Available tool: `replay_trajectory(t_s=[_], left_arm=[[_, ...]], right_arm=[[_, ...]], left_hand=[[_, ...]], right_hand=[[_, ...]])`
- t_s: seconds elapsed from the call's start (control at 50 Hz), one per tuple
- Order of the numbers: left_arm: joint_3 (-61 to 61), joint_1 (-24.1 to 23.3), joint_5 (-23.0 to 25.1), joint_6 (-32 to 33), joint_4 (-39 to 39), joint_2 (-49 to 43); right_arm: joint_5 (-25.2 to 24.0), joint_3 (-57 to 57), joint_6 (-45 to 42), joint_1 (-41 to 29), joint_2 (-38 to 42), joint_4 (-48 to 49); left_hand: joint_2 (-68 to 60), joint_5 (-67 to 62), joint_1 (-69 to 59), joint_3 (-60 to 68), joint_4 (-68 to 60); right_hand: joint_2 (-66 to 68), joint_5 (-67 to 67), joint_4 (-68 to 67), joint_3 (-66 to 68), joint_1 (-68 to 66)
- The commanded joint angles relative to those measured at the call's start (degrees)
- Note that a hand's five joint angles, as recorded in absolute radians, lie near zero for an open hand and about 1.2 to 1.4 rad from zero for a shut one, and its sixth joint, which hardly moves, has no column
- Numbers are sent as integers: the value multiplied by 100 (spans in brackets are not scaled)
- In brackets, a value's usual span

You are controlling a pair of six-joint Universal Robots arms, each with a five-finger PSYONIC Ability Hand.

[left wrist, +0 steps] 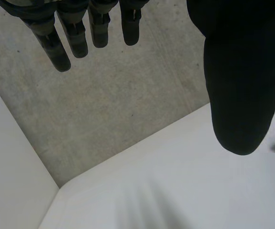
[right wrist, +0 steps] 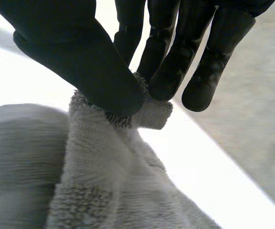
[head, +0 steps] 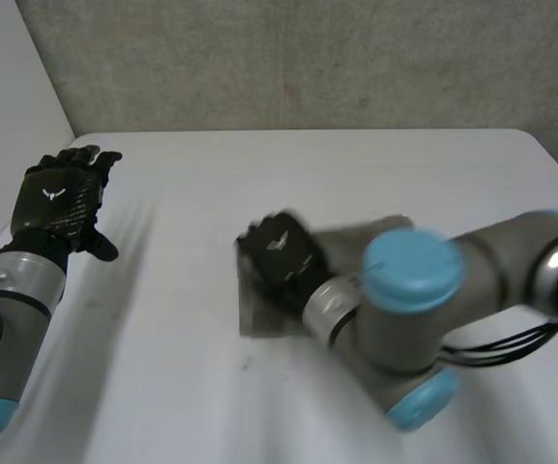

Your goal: Fold the towel.

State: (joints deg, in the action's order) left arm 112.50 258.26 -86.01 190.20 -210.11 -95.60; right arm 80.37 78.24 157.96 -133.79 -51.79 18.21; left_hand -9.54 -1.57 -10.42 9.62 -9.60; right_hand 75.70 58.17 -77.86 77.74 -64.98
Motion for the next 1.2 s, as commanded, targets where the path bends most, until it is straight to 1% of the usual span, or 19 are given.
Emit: replay_trajectory(t_s=[0.02, 0.04, 0.06, 0.08, 0.1, 0.22, 0.36, 0.5, 0.6, 0.7, 0.74, 0.76, 0.8, 0.84, 0.98, 1.02, 1.04, 1.08, 1.2], left_arm=[[18, -13, 6, 8, -4, -12], [18, -21, 6, 8, -4, -12], [18, -39, 14, 17, -4, -20], [18, -39, 14, 17, -4, -20], [9, -56, 14, 17, -4, -38], [-140, -337, 14, 8, -12, -82], [-676, -980, -12, 0, -13, -434], [-1720, -1953, -82, 0, 136, -1521], [-2309, -2393, -310, -53, 531, -2224], [-2854, -2622, -819, -351, 1145, -2875], [-2979, -2676, -979, -475, 1367, -3009], [-3049, -2702, -1083, -562, 1550, -3070], [-3067, -2720, -1145, -632, 1674, -3079], [-3041, -2720, -1172, -677, 1737, -3070], [-2734, -2667, -1243, -703, 1763, -2536], [-2646, -2658, -1242, -703, 1754, -2378], [-2567, -2658, -1234, -712, 1754, -2211], [-2479, -2641, -1251, -712, 1737, -2035], [-2084, -2369, -1400, -704, 1728, -1393]], right_arm=[[13, -46, -63, -314, 590, -10], [75, -46, -63, -315, 582, -36], [75, -46, -63, -315, 582, -36], [101, -37, -54, -306, 530, -71], [128, -20, -28, -254, 407, -98], [216, 235, 77, -77, -332, -309], [163, 1033, 946, 1116, -1368, -651], [14, 1949, 1027, 2058, -1615, -634], [-355, 2459, 974, 2674, -1633, -590], [-557, 2705, 763, 3052, -1563, -265], [-523, 2757, 466, 3139, -1371, 146], [-522, 2758, 464, 3139, -1369, 148], [-505, 2740, 167, 3209, -1150, 489], [-505, 2714, 26, 3236, -1150, 595], [-311, 2274, -476, 3043, -1334, 658], [-224, 1951, -616, 2449, -1413, 632], [-223, 1949, -617, 2445, -1413, 632], [-171, 1529, -678, 1606, -1309, 632], [-127, 966, -879, 487, -896, 588]], left_hand=[[-46, 157, 42, 38, -40], [-46, 157, 42, 38, -40], [-46, 157, 42, 38, -40], [-46, 157, 42, 38, -40], [-46, 157, 42, 38, -40], [-46, 157, 42, 38, -40], [-101, 102, -13, 93, -95], [-185, 18, -97, 177, -179], [-185, 18, -97, 177, -179], [-168, 35, -80, 160, -162], [-135, 68, -47, 126, -128], [-118, 85, -30, 110, -112], [-101, 102, -13, 93, -95], [-101, 102, -13, 93, -95], [-101, 102, -13, 93, -95], [-101, 102, -13, 93, -95], [-101, 102, -13, 93, -95], [-101, 102, -13, 93, -95], [-84, 119, 4, 76, -78]], right_hand=[[-163, 589, 379, -368, -909], [-3217, -2464, 3433, -3421, 2145], [-3247, -2495, 3463, -3452, 2175], [-5646, -4893, 5862, -5850, 4574], [-6570, -5817, 6786, -6774, 5498], [-6570, -5817, 6786, -6774, 5498], [-6570, -5817, 6786, -6774, 5498], [-6570, -5817, 6786, -6774, 5498], [-6570, -5817, 6786, -6774, 5498], [-5519, -4766, 5735, -5723, 4446], [-3495, -2742, 3711, -3699, 2423], [-3483, -2730, 3699, -3687, 2411], [-219, 533, 435, -424, -853], [424, 1177, -208, 220, -1496], [430, 1183, -214, 226, -1502], [430, 1183, -214, 226, -1502], [430, 1183, -214, 226, -1502], [430, 1183, -214, 226, -1502], [430, 1183, -214, 226, -1502]])
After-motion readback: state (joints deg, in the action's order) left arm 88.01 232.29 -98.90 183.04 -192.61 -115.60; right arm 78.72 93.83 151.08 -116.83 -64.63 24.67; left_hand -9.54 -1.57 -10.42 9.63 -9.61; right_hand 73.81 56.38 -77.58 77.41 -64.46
